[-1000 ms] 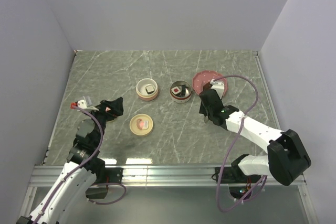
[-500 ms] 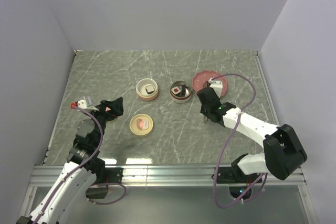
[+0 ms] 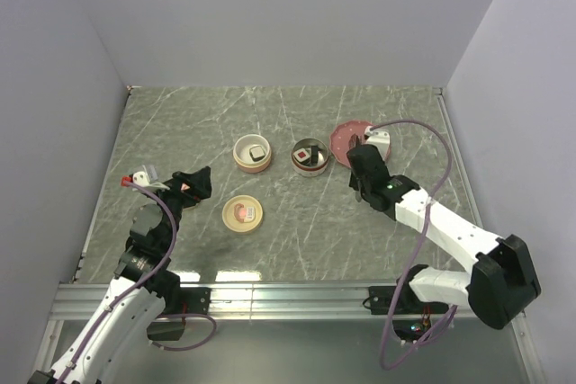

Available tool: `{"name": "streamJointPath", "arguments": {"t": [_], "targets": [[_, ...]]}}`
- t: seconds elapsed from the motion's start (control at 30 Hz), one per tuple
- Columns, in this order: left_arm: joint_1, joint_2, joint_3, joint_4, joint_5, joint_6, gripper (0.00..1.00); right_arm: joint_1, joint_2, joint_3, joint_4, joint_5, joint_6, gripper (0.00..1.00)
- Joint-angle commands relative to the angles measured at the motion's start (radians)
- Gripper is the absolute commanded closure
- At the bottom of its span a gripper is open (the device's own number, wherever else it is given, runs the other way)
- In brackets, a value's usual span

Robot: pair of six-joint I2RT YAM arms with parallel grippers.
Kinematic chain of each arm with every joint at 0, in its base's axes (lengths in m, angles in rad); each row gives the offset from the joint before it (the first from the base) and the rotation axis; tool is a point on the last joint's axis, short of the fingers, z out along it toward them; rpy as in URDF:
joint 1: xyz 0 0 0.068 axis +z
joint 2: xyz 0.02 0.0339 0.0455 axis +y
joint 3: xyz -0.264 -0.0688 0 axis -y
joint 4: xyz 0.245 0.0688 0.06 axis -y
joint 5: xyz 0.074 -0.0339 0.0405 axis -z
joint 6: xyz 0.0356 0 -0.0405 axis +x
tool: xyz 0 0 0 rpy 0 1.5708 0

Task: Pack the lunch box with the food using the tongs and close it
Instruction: Pick up the food using the clamp, then place the food into the lunch box

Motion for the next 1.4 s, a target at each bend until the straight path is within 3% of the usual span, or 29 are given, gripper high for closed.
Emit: {"name": "streamJointPath", "arguments": {"t": [0.0, 0.23, 0.63, 1.37], "targets": [[-0.002, -0.001, -0.007, 0.035, 0.011, 0.002, 0.00, -0.018, -0.059, 0.052, 0.022, 0.014, -0.043, 0.95], [-0.001, 0.001, -0.009, 0.038, 0.011, 0.002, 0.01, -0.021, -0.137, 0.032, 0.038, -0.033, -0.080, 0.97], [-0.002, 0.020, -0.004, 0.041, 0.011, 0.000, 0.00, -0.002, -0.243, -0.034, 0.151, -0.254, -0.122, 0.98], [-0.002, 0.031, -0.003, 0.038, -0.003, 0.002, 0.01, 0.265, 0.048, 0.160, 0.235, -0.211, -0.148, 0.99]]}}
